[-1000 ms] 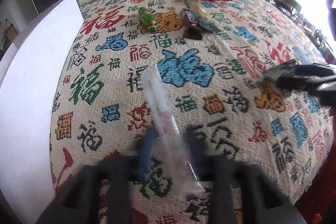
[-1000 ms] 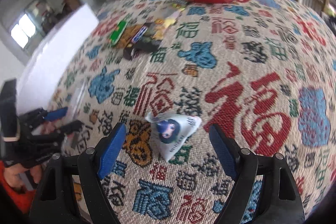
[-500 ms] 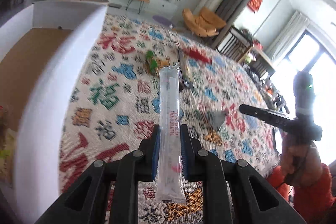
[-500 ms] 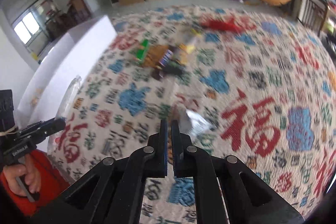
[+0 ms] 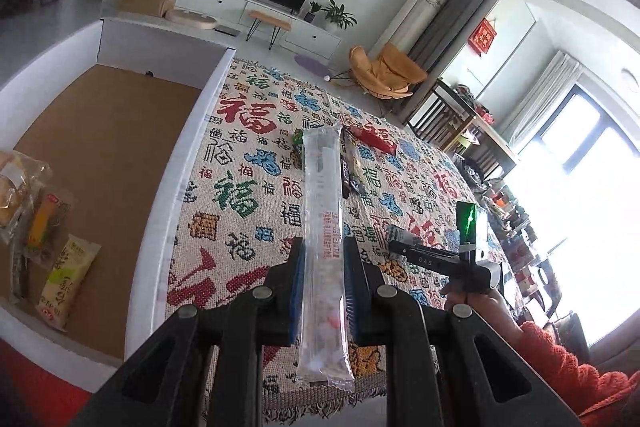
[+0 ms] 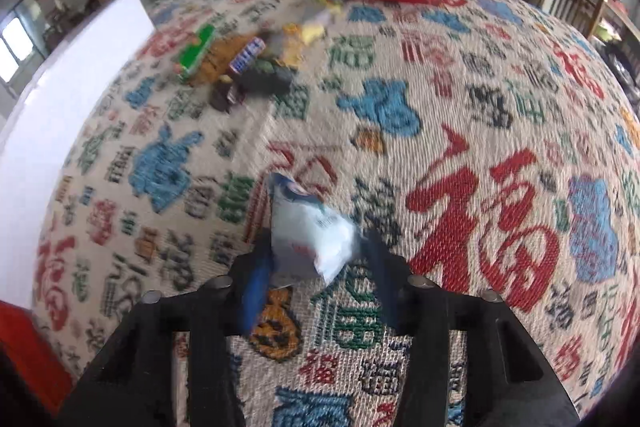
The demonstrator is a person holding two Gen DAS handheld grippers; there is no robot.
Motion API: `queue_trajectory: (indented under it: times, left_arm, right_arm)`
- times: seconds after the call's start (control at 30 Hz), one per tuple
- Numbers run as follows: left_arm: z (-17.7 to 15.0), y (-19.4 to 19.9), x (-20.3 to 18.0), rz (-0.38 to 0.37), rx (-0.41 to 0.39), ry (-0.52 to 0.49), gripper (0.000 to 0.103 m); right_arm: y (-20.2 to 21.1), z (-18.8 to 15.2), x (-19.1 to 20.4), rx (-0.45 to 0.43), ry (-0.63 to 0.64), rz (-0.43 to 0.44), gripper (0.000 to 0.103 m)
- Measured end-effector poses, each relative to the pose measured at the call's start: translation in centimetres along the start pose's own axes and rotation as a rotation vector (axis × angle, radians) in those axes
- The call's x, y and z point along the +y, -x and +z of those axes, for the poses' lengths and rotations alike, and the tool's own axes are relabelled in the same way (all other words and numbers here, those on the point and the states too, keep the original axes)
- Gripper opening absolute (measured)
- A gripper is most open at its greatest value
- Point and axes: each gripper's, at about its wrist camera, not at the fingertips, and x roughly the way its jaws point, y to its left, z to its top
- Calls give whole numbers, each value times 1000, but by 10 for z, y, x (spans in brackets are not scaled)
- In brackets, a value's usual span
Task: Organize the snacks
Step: 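Carry the tube and pouch over the white box and open both tools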
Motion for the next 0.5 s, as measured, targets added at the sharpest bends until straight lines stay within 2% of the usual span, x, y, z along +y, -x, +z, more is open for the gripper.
queue_trajectory:
  times: [0.07, 0.1, 0.2, 0.33, 0.43, 0.5]
  left_arm:
    - [1, 6, -1, 6, -5, -5, 17]
    - [1, 8, 1, 6, -6, -1, 17]
    - [4, 12, 7, -13, -3, 35, 17]
    - [14, 17, 20, -16, -17, 78, 17]
    - [27, 29, 32, -21, -42, 106, 17]
    - [40, 39, 45, 8, -58, 105, 17]
  right_arm:
    - [5, -4, -5, -13, -54, 21, 36]
    - [9, -4, -8, -15, -71, 37, 19]
    - [30, -2, -13, -47, -100, 85, 21]
    - [59, 11, -2, -86, -68, 141, 21]
    - [79, 25, 17, -122, -72, 237, 21]
    - [100, 36, 43, -158, -48, 320, 21]
